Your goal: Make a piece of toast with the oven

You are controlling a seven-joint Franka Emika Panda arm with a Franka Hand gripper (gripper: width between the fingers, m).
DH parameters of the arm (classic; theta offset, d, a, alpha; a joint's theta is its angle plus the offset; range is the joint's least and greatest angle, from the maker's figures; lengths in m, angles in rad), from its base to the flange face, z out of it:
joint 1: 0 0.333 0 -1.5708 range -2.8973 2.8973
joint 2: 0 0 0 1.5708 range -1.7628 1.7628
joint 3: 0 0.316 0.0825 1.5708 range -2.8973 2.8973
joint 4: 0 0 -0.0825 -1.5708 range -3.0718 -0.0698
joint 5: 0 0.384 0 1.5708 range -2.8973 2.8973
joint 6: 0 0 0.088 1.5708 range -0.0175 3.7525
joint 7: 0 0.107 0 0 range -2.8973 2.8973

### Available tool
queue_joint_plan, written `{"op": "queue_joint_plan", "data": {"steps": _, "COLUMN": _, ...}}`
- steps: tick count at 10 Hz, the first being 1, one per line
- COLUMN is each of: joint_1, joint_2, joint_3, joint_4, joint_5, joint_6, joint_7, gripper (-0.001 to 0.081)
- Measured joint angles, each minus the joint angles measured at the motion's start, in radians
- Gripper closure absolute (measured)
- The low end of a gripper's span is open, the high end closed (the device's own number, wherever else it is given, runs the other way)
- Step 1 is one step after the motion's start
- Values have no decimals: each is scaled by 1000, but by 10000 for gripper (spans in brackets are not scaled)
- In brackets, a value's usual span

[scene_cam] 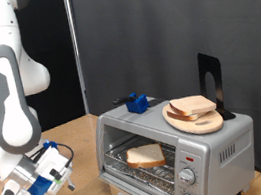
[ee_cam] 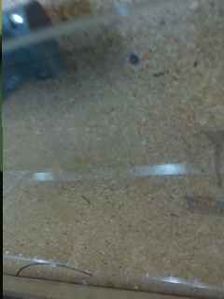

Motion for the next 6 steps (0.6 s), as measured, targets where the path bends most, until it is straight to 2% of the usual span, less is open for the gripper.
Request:
{"op": "queue_joint_plan", "data": {"steps": 3, "joint_1": 0, "joint_2": -5, "joint_3": 12, "joint_4": 11, "joint_5": 13, "joint_6": -79, "joint_7": 13, "gripper": -2}}
{"op": "queue_joint_plan", "data": {"steps": 6, "joint_1": -2, "joint_2": -65, "joint_3": 12, "joint_4": 12, "joint_5": -12, "joint_6": -150, "joint_7": 102, "gripper": -2}}
